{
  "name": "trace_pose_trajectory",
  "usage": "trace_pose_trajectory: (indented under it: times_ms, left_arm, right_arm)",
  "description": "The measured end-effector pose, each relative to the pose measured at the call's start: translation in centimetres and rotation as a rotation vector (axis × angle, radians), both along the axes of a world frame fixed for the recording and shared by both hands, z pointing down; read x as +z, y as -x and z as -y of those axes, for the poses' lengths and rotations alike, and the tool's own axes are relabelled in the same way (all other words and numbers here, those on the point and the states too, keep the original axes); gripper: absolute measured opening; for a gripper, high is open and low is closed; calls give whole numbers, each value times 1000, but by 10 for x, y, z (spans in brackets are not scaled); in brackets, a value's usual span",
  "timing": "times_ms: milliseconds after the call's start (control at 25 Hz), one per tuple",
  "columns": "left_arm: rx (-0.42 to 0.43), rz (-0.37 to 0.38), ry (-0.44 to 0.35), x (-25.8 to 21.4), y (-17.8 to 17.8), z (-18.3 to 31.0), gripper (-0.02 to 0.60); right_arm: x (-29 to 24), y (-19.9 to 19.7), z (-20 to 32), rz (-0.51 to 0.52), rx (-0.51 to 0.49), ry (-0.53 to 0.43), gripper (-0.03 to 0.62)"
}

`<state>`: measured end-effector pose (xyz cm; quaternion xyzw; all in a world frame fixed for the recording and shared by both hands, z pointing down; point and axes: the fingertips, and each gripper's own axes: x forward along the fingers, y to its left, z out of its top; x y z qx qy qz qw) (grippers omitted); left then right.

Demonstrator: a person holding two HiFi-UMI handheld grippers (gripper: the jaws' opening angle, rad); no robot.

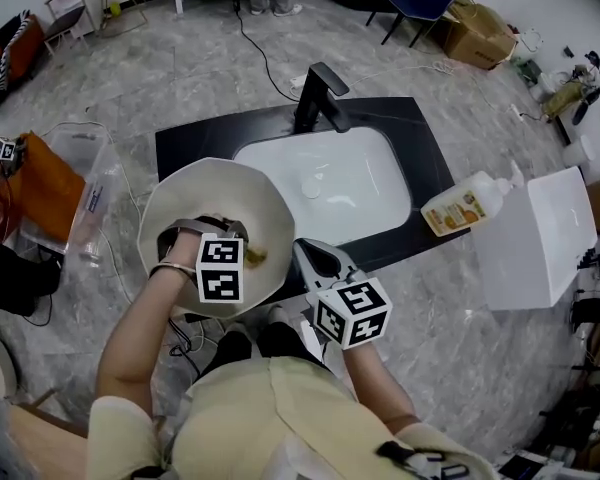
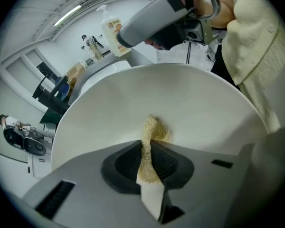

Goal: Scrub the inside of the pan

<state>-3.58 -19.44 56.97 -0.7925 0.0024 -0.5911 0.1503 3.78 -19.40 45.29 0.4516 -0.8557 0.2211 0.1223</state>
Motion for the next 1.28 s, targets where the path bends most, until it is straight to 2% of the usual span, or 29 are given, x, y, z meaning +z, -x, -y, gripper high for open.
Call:
trace_pose_trajectory:
  times_ms: [360,720,920,1040,1280]
  left_arm:
    - [37,72,41,3,26,-27,54]
    - [-8,184,131,10,59,-50,54]
    - [-68,296,117,13,83,-42,54]
    - [-120,371,77,15,95,-29,54]
    - [-202,460,-14,16,115,-1,54]
  right_arm:
    - [-1,16,2,-12,-50,-6,15]
    - [0,23,6,-13,-74,-1,15]
    - [2,29,7,-14,-91,2,15]
    - [2,32,6,-12,-99,1,15]
    - [2,30,6,-16,-91,2,15]
